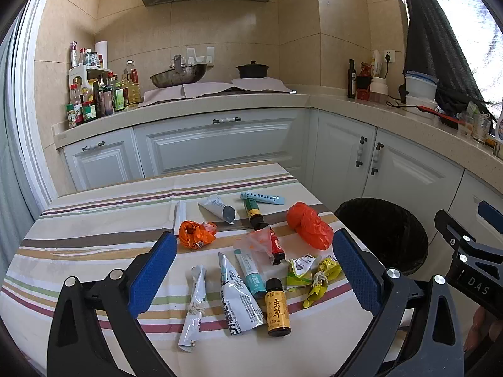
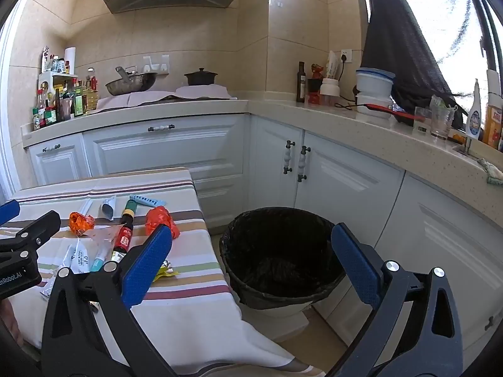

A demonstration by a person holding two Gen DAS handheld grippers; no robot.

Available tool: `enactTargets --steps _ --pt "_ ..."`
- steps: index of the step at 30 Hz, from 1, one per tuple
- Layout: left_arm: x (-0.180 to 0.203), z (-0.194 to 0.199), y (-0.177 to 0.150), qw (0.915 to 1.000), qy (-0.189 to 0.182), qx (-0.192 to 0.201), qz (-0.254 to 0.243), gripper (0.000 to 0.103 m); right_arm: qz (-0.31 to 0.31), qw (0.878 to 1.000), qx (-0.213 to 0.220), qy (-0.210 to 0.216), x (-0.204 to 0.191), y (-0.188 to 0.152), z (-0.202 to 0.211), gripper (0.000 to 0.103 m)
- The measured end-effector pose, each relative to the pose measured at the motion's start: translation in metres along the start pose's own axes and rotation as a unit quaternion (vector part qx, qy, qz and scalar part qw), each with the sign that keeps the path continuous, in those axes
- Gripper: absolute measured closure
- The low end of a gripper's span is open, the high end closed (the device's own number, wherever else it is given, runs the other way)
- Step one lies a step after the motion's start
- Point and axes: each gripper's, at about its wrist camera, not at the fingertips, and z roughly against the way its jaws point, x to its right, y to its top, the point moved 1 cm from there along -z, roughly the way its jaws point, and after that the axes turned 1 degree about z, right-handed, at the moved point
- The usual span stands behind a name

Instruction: Collect trash

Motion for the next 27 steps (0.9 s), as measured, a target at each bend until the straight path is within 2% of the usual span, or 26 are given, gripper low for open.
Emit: enactTargets --steps 27 --pt "-0.0002 -0.0060 -0.0074 1.0000 -0.001 -0.005 0.001 0.007 -0.005 1.000 -0.007 -0.006 0.0025 -0.0041 -0.0072 0.004"
